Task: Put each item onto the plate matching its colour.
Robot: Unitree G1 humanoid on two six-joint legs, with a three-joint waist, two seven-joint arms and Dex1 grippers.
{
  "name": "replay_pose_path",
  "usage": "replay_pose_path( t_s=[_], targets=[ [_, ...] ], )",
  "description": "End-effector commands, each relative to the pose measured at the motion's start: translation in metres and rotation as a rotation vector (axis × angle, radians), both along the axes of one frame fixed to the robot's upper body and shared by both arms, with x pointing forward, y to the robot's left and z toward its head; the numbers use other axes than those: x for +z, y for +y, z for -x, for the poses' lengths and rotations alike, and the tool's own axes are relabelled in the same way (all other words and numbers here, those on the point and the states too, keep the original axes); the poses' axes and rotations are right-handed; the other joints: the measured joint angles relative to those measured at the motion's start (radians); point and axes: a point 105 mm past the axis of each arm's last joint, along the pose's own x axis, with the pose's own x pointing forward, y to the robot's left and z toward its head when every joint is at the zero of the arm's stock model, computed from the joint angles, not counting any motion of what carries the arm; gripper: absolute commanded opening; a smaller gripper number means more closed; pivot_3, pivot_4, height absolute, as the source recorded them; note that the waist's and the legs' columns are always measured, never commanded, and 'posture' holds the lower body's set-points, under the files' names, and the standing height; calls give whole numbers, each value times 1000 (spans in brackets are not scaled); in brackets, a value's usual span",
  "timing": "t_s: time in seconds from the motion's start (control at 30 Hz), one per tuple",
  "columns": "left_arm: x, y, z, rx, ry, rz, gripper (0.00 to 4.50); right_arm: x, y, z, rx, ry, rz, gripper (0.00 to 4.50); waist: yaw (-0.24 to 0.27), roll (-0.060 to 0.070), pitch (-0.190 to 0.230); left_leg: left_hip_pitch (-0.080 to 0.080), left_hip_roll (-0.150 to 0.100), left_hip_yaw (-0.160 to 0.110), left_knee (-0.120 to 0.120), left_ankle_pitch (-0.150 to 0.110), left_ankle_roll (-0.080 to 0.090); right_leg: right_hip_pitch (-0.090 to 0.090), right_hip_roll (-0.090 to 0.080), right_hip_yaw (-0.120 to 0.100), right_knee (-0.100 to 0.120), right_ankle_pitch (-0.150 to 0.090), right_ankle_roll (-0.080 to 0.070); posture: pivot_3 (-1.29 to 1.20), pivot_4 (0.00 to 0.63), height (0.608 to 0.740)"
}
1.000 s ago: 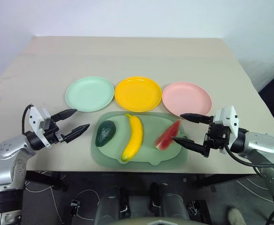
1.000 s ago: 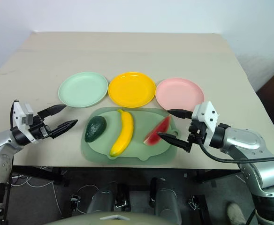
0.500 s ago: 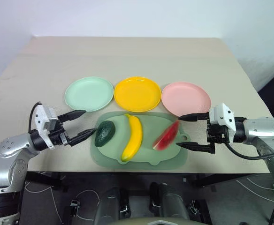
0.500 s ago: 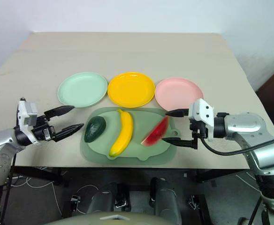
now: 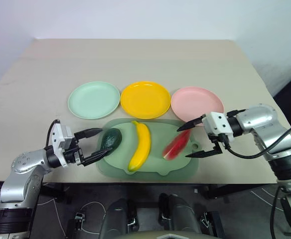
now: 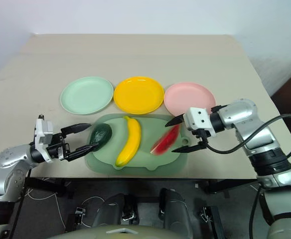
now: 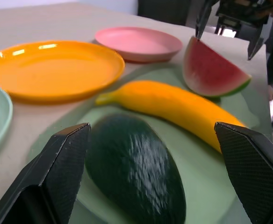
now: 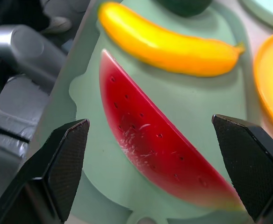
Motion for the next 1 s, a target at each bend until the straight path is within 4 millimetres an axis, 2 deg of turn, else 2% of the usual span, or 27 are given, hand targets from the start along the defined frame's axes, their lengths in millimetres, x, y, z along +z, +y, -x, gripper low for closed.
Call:
replay_pose_path(
  t_s=[0.03, 0.3, 0.47, 0.57, 0.63, 0.67, 0.7, 1.0],
  targets=[
    [1, -2, 2, -11, -37, -5, 4464, 1, 6, -3, 79, -58, 47, 4500, 3, 0, 0, 0, 0, 0, 0, 0, 0, 0, 0, 0, 0, 0, 0, 0, 150, 696],
    [-4, -9, 4, -18, -45, 14, 4464, -8, 20, -18, 184, -118, 135, 4500, 2, 0, 0, 0, 0, -1, 3, 0, 1, 1, -1, -2, 0, 1, -1, 0, 150, 696],
    [1, -11, 2, -24, -54, 15, 4464, -12, 19, -25, 201, -142, 182, 4500, 2, 1, 0, 0, 0, -1, 4, 0, 1, 0, -2, -2, 2, 1, -1, 0, 150, 696],
    [1, -12, 0, -24, -54, 12, 4500, -13, 19, -29, 215, -158, 213, 3946, 1, 1, 0, 0, 0, -1, 4, 0, 1, 0, -2, -2, 2, 1, -1, 0, 150, 696],
    [3, -15, 0, -26, -55, 14, 4500, -13, 18, -30, 220, -167, 229, 3396, 1, 1, 0, 0, 0, -1, 4, 0, 1, 0, -2, -2, 2, 1, -1, 0, 150, 696],
    [3, -16, -1, -27, -56, 15, 4500, -13, 18, -31, 222, -170, 231, 2935, 1, 1, 0, 0, 0, -1, 4, 0, 1, 0, -2, -2, 2, 1, -1, 0, 150, 696],
    [5, -17, -2, -25, -58, 17, 4500, -13, 18, -31, 225, -170, 231, 2771, 1, 1, 0, 0, 0, -1, 4, 0, 1, 0, -2, -2, 2, 1, -1, 0, 150, 696],
    [12, -20, -5, -16, -68, 14, 4500, -18, 18, -30, 225, -158, 271, 2771, 1, 1, 0, 0, 0, -1, 5, 0, 1, 0, -2, -2, 4, 1, -1, 0, 150, 696]
  ],
)
